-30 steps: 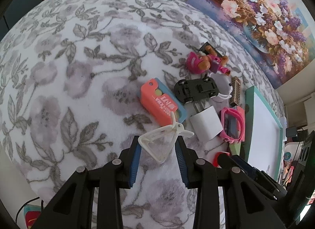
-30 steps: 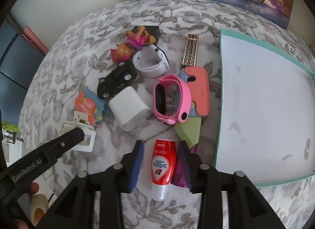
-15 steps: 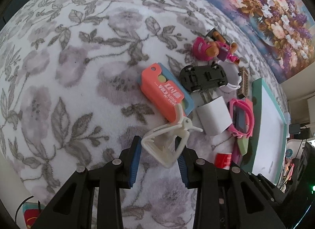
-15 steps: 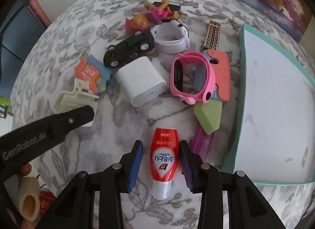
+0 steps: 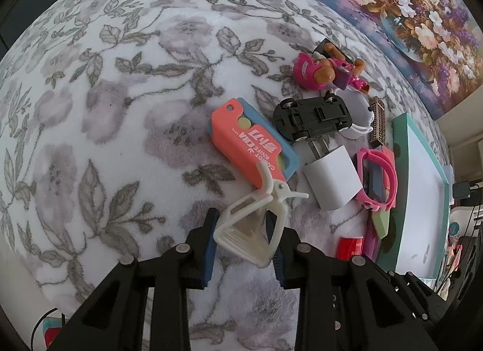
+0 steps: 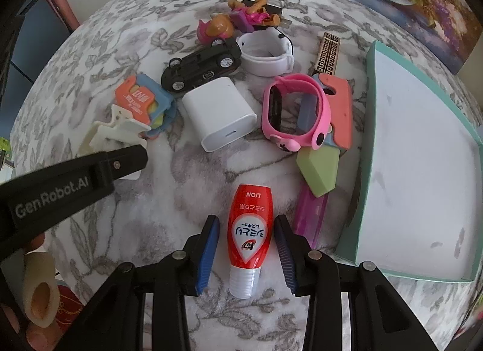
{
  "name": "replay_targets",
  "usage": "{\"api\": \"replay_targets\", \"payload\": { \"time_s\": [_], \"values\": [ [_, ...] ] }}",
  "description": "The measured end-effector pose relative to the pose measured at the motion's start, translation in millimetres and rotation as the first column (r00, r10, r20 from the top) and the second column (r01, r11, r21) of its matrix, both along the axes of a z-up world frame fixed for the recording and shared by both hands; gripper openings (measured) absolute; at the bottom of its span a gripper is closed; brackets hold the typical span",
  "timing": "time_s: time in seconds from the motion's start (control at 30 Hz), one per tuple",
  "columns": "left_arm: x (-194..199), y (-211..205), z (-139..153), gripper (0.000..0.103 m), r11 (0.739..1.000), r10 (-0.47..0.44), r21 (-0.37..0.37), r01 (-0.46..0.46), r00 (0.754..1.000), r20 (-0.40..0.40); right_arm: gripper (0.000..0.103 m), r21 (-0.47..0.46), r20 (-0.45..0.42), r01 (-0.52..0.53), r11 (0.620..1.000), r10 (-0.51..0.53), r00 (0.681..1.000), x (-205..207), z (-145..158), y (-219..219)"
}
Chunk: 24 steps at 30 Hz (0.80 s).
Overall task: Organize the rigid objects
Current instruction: 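Lift the white clip with the left tool while the right tool lifts the red glue tube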
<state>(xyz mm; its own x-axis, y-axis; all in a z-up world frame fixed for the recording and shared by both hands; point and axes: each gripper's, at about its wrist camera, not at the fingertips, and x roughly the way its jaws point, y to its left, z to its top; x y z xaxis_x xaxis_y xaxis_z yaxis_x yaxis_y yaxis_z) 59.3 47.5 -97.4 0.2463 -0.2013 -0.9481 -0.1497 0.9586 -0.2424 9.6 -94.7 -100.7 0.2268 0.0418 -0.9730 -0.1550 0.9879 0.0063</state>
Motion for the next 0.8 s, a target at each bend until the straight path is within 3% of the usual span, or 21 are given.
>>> {"api": "replay_targets", "payload": {
  "time_s": [0.13, 0.3, 0.8],
  "values": [
    [-3, 1, 2, 0.033, 1.0, -0.004, -0.008, 0.004, 1.0, 0.008, 0.031, -0.008, 0.004, -0.009, 1.0, 0.009, 1.0, -1, 0, 3],
    [-8, 4, 11, 0.033, 1.0, -0.005, -0.011, 0.006, 0.999, 0.036, 0.031, 0.007, 0.007, -0.01, 1.0, 0.01, 1.0, -3, 5, -1],
    [-17, 3, 54, 0.033, 1.0, 0.009, -0.007, -0.008, 0.983, 0.183, 0.031, 0.11, 0.133, 0.036, 0.993, -0.05, 0.99, 4, 55, -23]
  ]
}}
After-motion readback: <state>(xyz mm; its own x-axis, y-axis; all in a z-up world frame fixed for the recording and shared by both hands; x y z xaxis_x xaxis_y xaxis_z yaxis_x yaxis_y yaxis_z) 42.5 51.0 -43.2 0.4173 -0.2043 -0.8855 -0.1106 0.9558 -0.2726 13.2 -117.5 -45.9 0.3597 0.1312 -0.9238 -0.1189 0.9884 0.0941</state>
